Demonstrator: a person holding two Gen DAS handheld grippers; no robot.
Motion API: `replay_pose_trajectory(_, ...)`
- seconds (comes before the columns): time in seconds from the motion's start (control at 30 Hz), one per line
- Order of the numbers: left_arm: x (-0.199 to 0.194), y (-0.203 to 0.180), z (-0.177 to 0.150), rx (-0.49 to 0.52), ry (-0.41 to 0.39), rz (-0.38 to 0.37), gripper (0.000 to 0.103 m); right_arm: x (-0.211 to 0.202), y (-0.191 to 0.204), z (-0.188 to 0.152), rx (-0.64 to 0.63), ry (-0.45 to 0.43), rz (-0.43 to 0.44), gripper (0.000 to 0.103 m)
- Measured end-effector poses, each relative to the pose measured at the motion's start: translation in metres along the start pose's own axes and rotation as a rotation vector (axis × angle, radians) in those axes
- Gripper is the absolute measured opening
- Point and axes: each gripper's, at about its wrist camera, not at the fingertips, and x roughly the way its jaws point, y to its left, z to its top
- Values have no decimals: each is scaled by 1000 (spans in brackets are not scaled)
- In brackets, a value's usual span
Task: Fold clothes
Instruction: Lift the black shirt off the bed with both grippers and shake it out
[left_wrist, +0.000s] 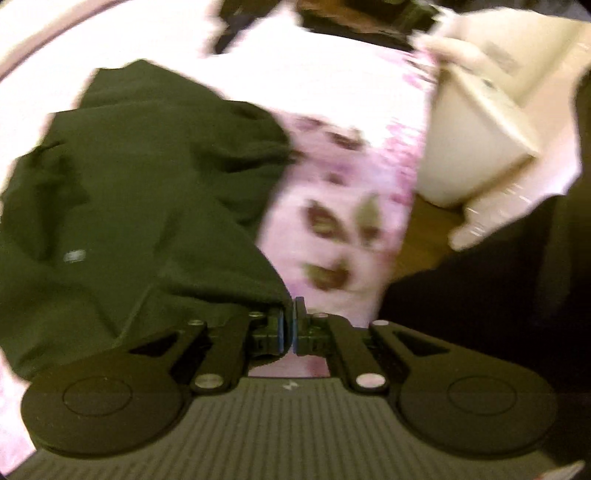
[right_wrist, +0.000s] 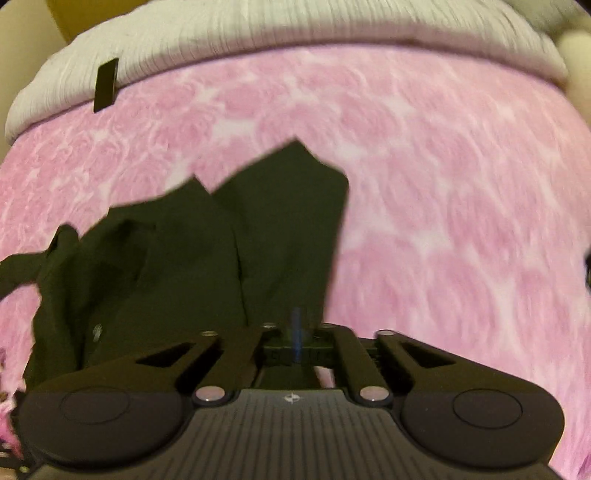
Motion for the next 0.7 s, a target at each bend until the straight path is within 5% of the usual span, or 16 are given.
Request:
replay_pose_trajectory(0.03,1,-5,-3,11,1,-8,1,0,7,-4,-1,2,25,32)
replay_pose_trajectory(0.07,0,-7,-7,5,-1,-8,1,1,19,-8,-13,-1,61,60)
replay_pose_trajectory(0.13,-6,-8,-20,-37,-9,10,1,11,52,-10,-55,5,122,88)
replay_pose_trajectory(0.27,-26,-11,-59,-152,-12,81,1,32,121,-4,-245,-30,183,88)
replay_pose_trajectory(0.5,-45,-25,-118,-352,-46,184,0,57,237,31,-835,-208,354,88)
replay_pose_trajectory(0.6,-45,-33,-127,-421,-76,229,0,93,281,48,-999,-168,395,88)
replay_pose_trajectory(0.7,-45,-39,-133,-477,-96,284,0,143,307,54,-1020,22,348,88)
